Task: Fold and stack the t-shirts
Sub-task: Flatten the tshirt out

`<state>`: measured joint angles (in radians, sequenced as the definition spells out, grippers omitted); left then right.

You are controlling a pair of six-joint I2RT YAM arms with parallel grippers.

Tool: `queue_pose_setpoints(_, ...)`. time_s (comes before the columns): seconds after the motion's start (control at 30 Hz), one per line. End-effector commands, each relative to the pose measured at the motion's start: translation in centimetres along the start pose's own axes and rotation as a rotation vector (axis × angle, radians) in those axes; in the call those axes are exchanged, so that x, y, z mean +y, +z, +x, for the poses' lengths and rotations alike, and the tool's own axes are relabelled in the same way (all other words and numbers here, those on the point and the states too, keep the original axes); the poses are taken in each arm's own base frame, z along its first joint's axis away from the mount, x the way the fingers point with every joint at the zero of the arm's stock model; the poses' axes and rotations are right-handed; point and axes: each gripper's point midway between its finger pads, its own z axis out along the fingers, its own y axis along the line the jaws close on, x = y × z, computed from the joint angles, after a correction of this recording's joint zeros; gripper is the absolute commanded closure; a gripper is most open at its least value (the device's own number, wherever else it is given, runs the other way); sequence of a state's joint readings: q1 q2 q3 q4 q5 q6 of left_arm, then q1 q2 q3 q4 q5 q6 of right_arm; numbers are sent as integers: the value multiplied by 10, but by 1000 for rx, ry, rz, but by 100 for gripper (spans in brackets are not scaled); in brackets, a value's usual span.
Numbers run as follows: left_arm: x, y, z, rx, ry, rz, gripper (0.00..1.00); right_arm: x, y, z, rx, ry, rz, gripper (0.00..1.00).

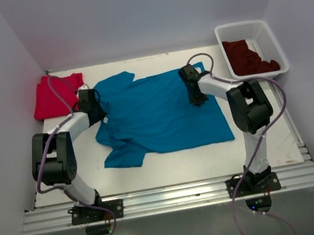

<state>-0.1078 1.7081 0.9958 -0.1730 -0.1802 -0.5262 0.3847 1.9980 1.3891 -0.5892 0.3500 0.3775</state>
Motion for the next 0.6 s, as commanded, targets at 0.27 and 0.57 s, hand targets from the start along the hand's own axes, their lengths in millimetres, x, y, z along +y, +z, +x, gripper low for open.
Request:
queue_pose_setpoints(0.27,-58,14,-16,-12,55,239,100,6,19,-36,-33,39,9,100)
queue_pose_setpoints(0.57,-68,42,16,99,91,223,100,-14,42,-13,57,84,43,100)
